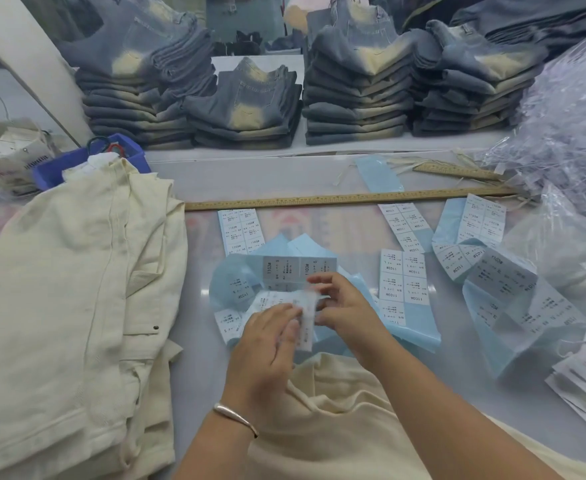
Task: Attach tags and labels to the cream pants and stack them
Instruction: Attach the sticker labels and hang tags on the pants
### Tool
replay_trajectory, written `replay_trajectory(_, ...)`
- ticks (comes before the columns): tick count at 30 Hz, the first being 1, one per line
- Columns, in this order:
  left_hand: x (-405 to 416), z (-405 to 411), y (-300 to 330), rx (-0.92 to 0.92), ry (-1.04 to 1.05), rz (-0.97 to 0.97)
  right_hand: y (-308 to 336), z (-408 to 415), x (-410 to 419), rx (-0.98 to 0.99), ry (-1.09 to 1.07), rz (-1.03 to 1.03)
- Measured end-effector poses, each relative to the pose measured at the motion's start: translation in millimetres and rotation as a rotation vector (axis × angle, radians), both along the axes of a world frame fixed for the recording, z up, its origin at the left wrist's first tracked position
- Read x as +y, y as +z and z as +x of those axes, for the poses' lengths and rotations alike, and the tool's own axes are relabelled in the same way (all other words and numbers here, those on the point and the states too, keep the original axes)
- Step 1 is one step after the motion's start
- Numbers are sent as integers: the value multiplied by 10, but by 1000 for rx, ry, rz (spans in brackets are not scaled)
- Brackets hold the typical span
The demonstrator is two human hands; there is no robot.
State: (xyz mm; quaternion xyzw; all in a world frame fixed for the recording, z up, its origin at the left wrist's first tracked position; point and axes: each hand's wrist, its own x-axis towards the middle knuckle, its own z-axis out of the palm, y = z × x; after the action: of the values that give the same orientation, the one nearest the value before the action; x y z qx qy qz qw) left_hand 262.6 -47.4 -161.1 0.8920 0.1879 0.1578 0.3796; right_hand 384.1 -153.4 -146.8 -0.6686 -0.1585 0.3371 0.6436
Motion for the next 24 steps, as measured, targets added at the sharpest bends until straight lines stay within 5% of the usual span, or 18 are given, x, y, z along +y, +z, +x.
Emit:
replay_trajectory(2, 32, 24, -28, -23, -2, 22, -2, -17, -5, 97, -13, 41)
replay_trajectory(11, 152, 231, 32, 19, 48, 346, 62, -126, 0, -119, 84, -65)
replay_trajectory(15, 185, 244, 58, -4, 59, 236, 71, -106, -10, -162, 1, -32)
replay_trajectory(21, 194, 143, 83, -83, 150, -8, 78, 31, -27, -541, -218, -113)
replay_trajectory(24, 167, 168, 80, -75, 220, -192, 34, -22, -3, -1006, -362, -226)
